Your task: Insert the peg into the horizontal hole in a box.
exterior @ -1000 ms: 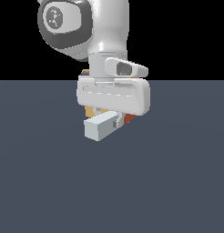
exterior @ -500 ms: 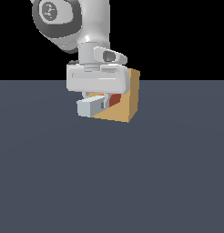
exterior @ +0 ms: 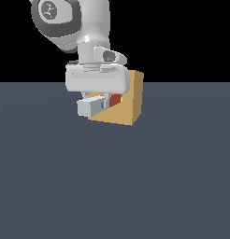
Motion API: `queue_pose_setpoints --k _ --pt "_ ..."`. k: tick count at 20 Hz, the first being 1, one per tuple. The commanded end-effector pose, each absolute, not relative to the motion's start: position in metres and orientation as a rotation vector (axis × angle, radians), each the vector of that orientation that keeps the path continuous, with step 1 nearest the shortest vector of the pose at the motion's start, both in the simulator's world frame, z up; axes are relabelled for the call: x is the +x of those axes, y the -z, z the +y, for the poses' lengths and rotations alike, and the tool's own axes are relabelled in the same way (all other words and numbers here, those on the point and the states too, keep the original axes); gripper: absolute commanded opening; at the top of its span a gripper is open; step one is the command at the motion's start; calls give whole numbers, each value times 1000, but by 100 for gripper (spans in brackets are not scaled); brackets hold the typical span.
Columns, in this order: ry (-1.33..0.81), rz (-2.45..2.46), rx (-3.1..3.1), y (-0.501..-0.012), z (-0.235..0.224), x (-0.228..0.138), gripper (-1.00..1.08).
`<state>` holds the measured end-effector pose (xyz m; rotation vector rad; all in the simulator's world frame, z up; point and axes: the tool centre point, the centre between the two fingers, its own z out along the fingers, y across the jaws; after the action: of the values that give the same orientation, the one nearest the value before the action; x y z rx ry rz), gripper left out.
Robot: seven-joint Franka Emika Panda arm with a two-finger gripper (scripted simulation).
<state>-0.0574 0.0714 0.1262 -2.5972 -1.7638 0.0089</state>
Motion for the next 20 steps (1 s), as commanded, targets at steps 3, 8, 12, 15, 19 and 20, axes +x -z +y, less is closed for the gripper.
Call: queue_pose_setpoints --k 3,8,12,15,19,20 --pt "4 -1766 -2599 -131 71 -55 -100" --pt "-2 -1765 -2598 -129 73 -56 -100" --pt "-2 -1765 -2598 -129 84 -51 -100" --pt "-1 -1765 -2598 -129 100 -46 -100" --pt "1 -1765 -2598 -130 127 -35 -100" --pt "1 -1765 -2598 -130 135 -32 -100"
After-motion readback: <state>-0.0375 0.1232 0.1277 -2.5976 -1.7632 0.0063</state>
